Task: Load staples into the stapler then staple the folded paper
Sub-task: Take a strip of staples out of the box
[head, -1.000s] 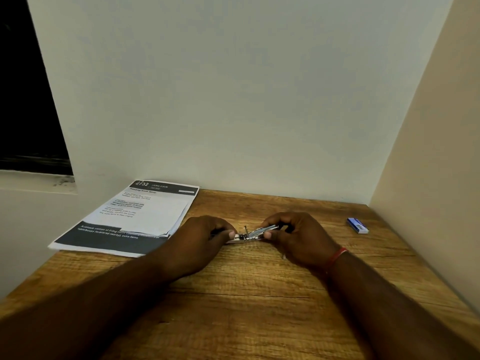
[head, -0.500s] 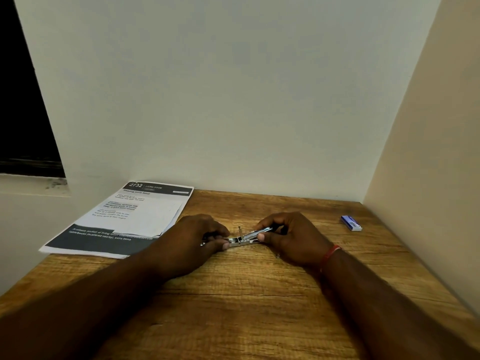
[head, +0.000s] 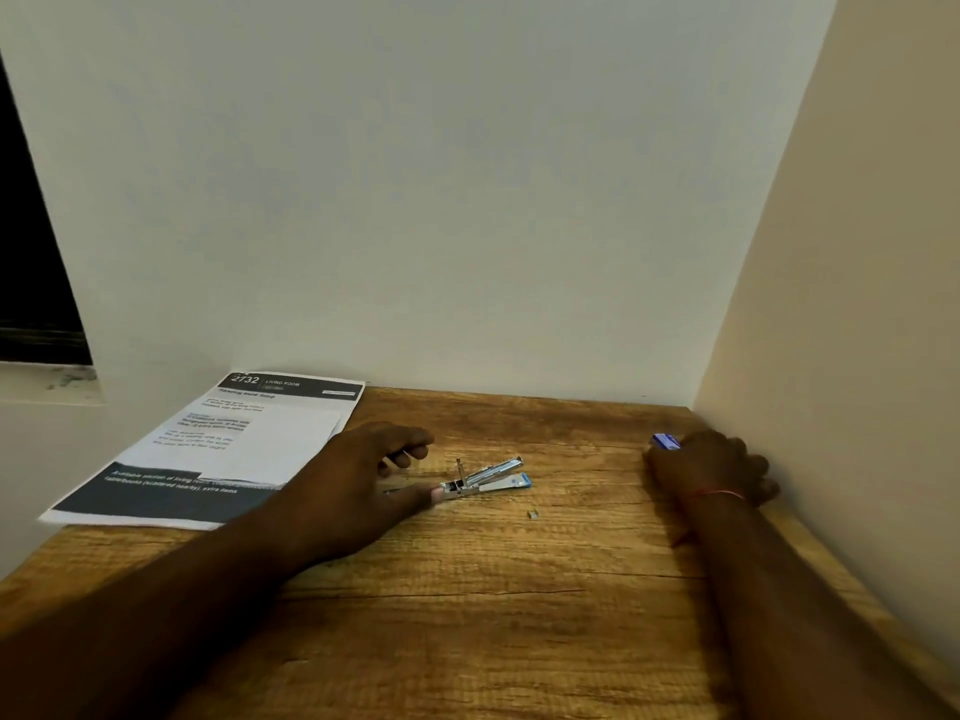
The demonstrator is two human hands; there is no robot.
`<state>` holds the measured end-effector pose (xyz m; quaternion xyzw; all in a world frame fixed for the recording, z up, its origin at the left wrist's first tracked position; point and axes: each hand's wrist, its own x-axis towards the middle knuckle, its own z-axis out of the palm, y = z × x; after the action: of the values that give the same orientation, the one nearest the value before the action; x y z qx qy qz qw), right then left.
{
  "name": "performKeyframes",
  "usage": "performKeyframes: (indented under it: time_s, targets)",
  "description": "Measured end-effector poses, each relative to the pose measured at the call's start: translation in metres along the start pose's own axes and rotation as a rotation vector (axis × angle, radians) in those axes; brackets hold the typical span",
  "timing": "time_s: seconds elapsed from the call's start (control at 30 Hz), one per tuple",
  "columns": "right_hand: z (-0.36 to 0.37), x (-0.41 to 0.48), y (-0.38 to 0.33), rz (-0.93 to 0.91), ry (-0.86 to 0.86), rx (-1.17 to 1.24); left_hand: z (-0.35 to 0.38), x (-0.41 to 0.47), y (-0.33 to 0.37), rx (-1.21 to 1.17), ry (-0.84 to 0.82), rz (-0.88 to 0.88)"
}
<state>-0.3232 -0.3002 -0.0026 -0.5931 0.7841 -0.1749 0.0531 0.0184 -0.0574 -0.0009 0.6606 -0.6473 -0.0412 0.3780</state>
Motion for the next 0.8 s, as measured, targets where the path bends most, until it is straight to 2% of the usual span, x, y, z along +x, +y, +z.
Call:
performKeyframes:
  time_s: [0.1,0.2,0.27,0.4,0.5,0.57,0.8]
  targets:
    - [0.003,-0.002,-0.005,-0.145,0.047,0.1,-0.002,-0.001,0.005,-0.047,0.051,-0.013]
    - [0.002,-0.024,-0.026,-0.428,0.004,0.511,-0.004,-0.002,0.011,-0.112,0.131,-0.038]
    - [-0.003,-0.058,-0.049,-0.612,-0.024,0.688,-0.003,-0.002,0.014,-0.188,0.185,-0.056]
    - [-0.01,-0.125,-0.079,-1.038,0.014,0.79,0.005,0.002,0.016,-0.545,0.22,-0.157]
    - [-0.009,-0.15,-0.084,-1.302,0.059,0.777,0.008,0.003,0.018,-0.771,0.141,-0.223]
    - [-0.007,-0.153,-0.085,-1.356,0.048,0.77,0.009,0.002,0.021,-0.856,0.098,-0.284]
    - [-0.004,-0.146,-0.084,-1.372,0.019,0.792,0.009,0.002,0.025,-1.009,0.038,-0.462]
